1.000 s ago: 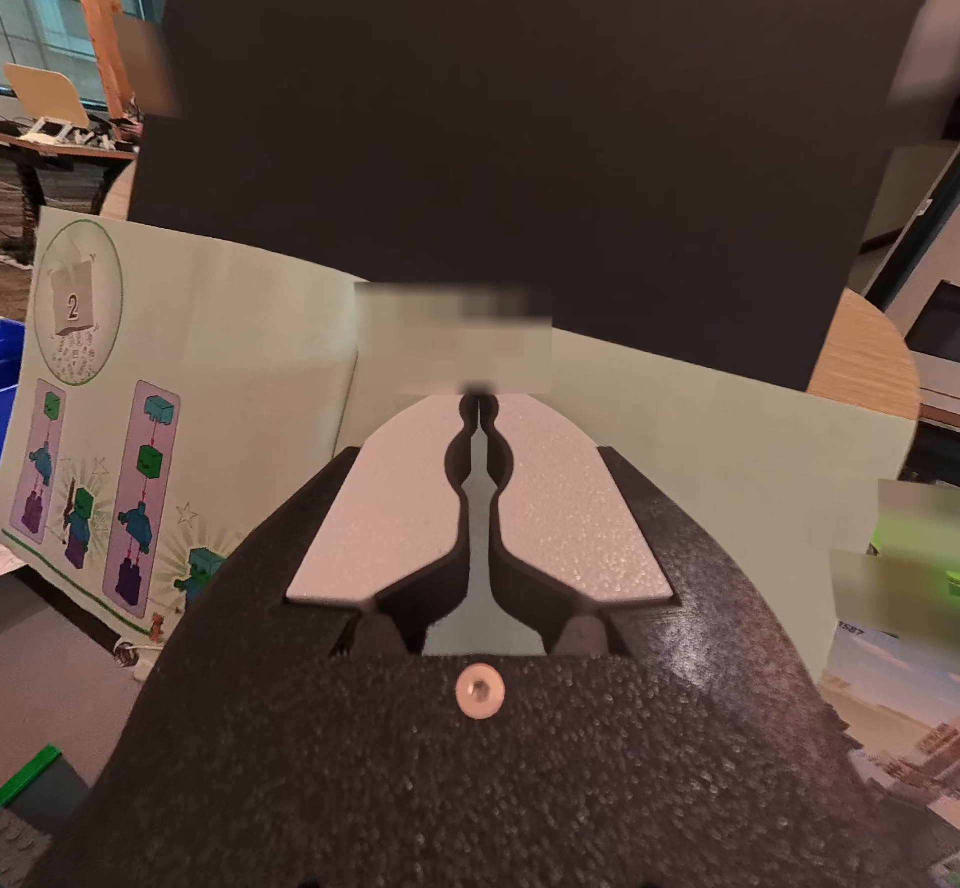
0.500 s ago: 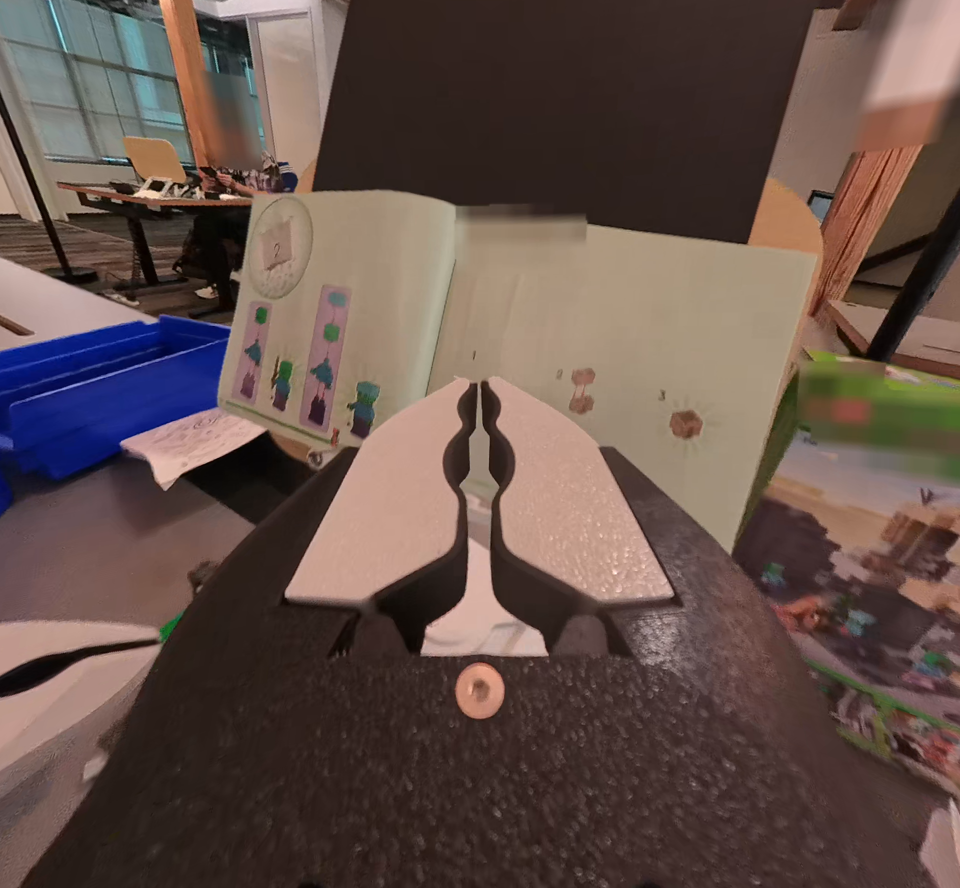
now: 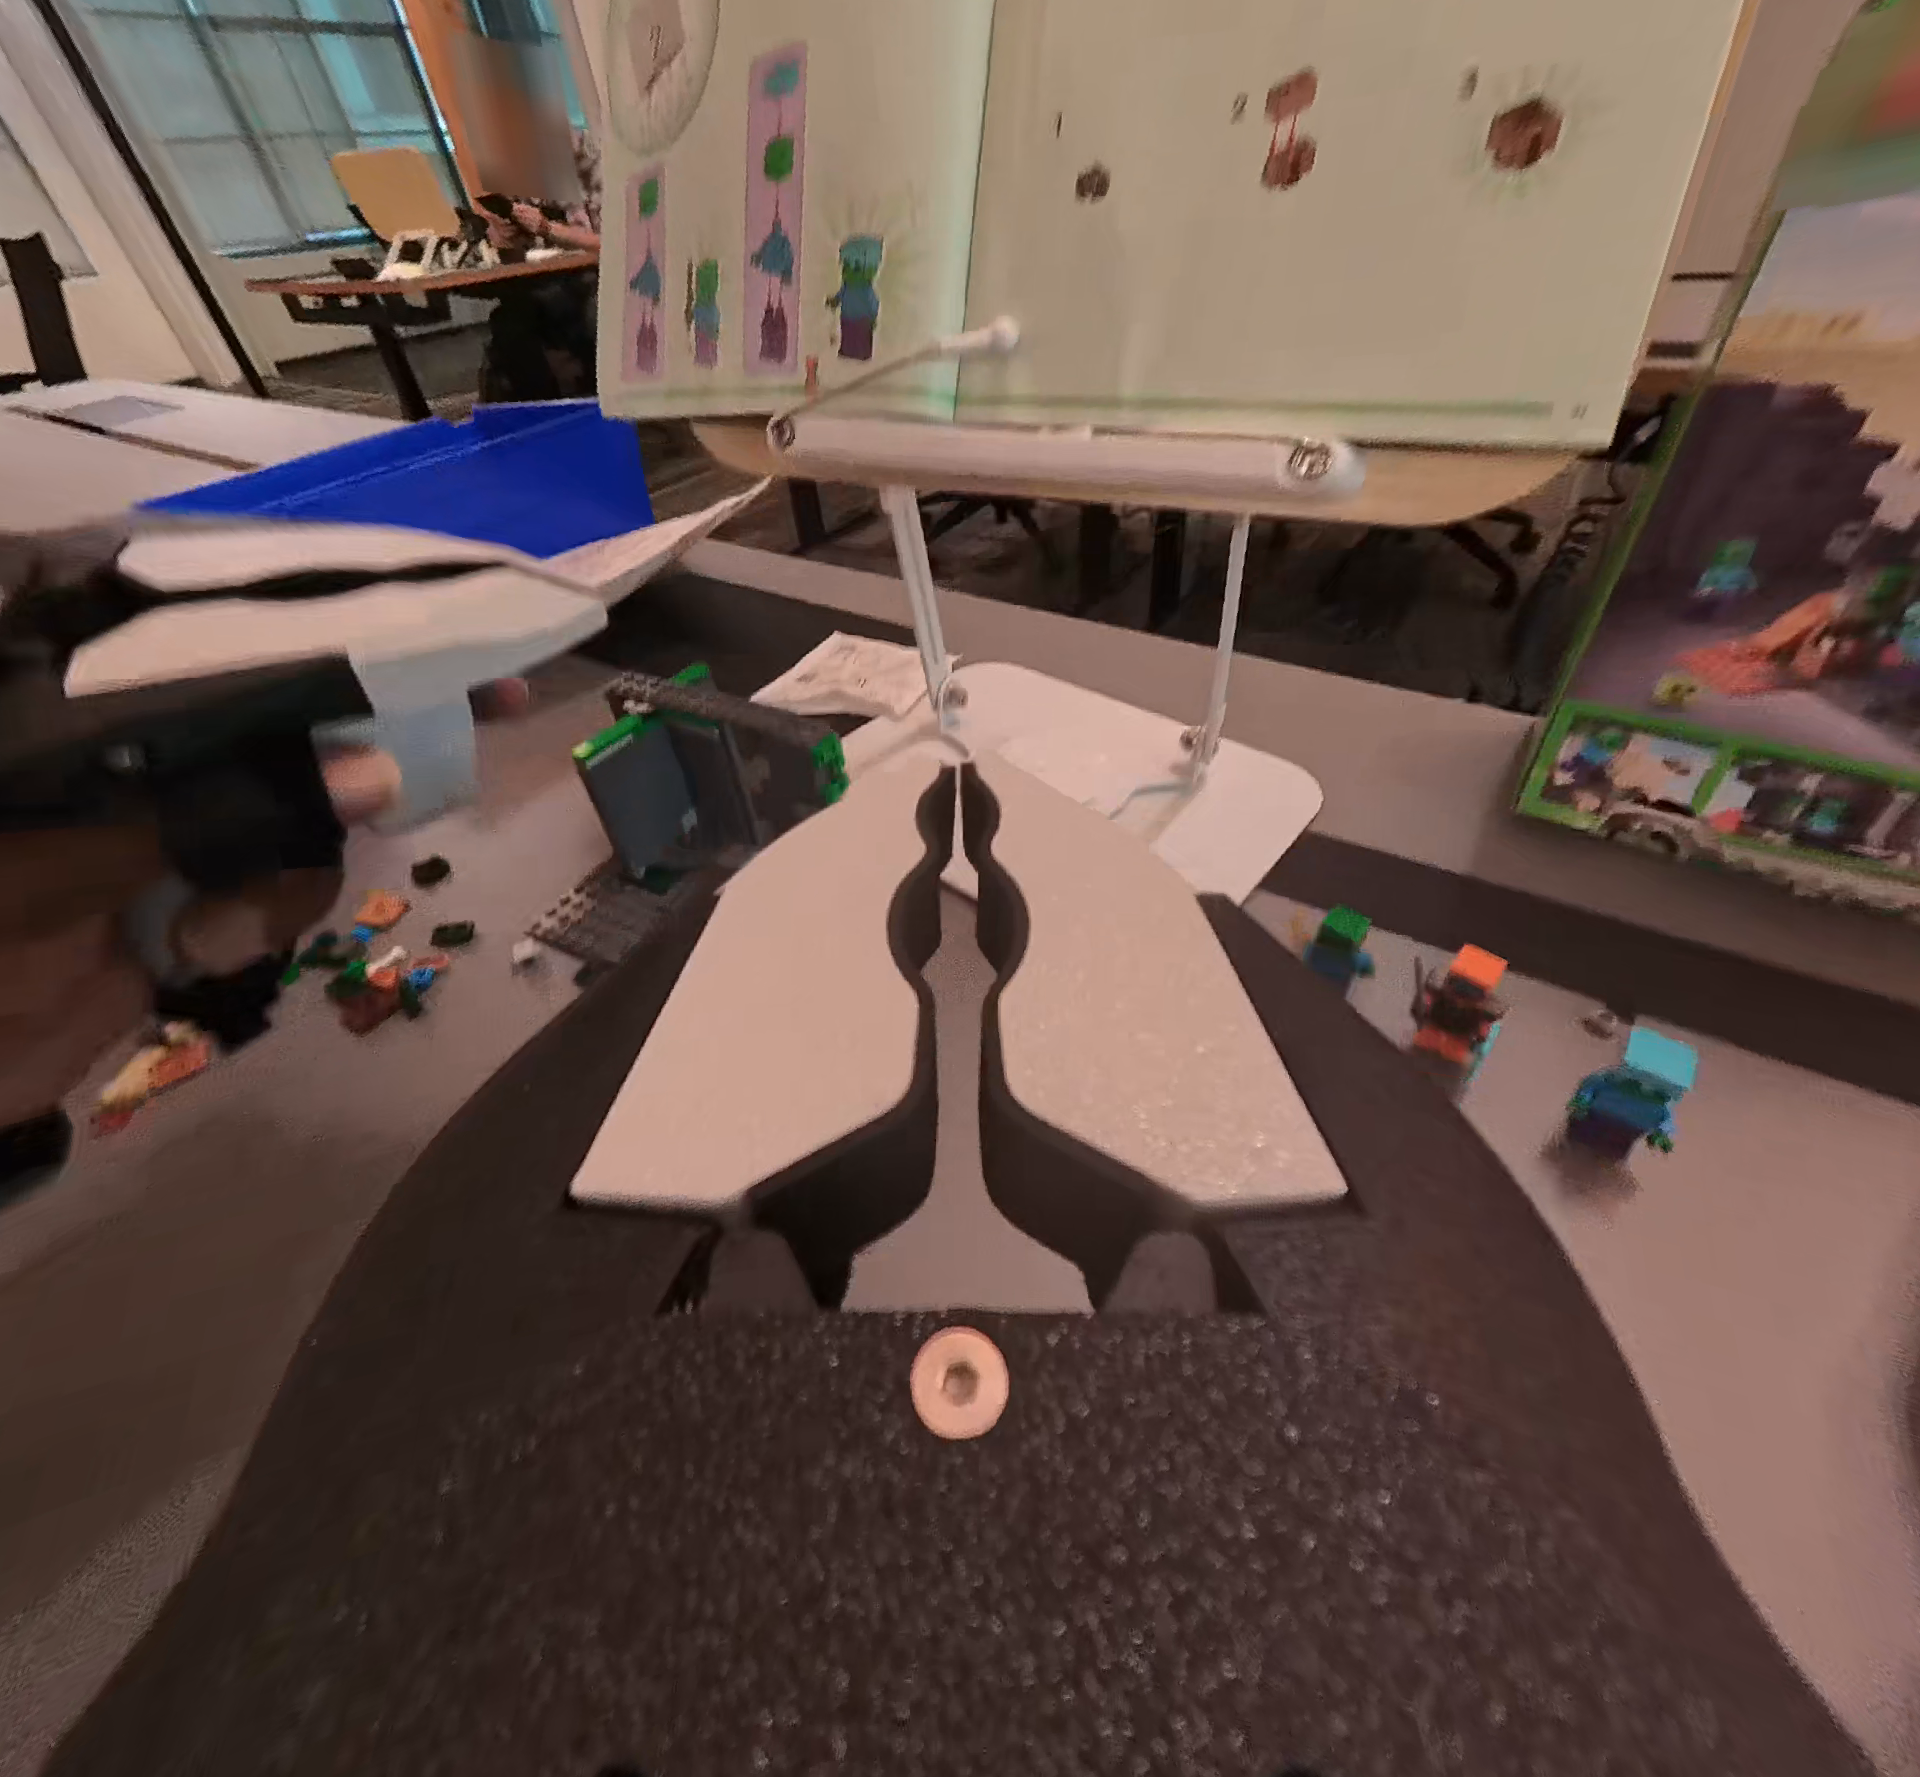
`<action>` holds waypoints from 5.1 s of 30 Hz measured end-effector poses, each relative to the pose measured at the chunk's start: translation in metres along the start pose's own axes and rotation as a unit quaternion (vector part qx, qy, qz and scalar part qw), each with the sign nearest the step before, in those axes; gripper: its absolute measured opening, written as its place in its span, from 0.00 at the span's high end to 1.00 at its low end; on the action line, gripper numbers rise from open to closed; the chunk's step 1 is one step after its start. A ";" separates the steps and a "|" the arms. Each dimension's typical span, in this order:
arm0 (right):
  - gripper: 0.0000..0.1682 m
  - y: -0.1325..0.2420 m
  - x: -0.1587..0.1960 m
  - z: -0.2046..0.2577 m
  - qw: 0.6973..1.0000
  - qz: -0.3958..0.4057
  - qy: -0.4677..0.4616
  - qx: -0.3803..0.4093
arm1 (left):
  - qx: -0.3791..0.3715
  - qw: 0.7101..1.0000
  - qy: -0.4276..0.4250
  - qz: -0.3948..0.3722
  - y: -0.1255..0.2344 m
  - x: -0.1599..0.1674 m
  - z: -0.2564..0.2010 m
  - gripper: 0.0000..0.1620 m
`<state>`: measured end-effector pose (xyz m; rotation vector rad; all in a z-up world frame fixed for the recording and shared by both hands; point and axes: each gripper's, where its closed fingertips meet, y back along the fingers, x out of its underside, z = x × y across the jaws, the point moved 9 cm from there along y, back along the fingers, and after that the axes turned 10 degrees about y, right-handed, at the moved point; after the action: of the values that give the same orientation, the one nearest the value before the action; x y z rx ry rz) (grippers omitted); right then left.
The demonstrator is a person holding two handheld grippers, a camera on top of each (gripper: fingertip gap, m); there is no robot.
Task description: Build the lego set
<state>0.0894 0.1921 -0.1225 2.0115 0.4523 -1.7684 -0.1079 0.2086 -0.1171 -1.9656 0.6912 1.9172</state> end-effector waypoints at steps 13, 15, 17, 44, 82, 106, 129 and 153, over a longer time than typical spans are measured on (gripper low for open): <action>0.98 0.018 0.021 -0.010 0.999 -0.023 -0.030 0.006 | -0.008 1.000 -0.020 -0.015 0.008 -0.004 0.010 0.97; 0.97 0.019 0.021 -0.011 0.999 -0.023 -0.029 0.006 | -0.001 1.000 -0.023 -0.009 0.007 -0.003 0.006 0.96; 0.97 0.020 0.020 -0.012 0.999 -0.024 -0.026 0.008 | 0.004 1.000 -0.028 -0.010 0.009 -0.007 0.004 0.95; 0.97 0.003 0.038 0.011 0.998 0.029 -0.016 -0.048 | 0.075 0.916 -0.124 0.373 0.146 0.003 0.122 0.89; 0.98 -0.006 0.057 0.018 0.993 0.078 -0.011 -0.090 | 0.228 0.734 -0.262 0.584 0.029 0.086 0.179 0.84; 0.98 -0.009 0.061 0.023 0.991 0.087 -0.004 -0.097 | 0.264 0.758 -0.276 0.528 0.039 0.048 0.112 0.91; 0.98 -0.006 0.058 0.017 0.992 0.082 -0.002 -0.092 | 0.357 0.736 -0.239 0.523 0.021 0.100 -0.030 0.90; 0.98 -0.009 0.063 0.022 0.991 0.093 0.001 -0.098 | 0.164 0.845 -0.242 0.448 0.095 0.008 0.086 0.88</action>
<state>0.0747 0.1868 -0.1876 1.8537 0.4077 -1.5476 -0.2320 0.1743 -0.1200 -0.8919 1.8313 2.3872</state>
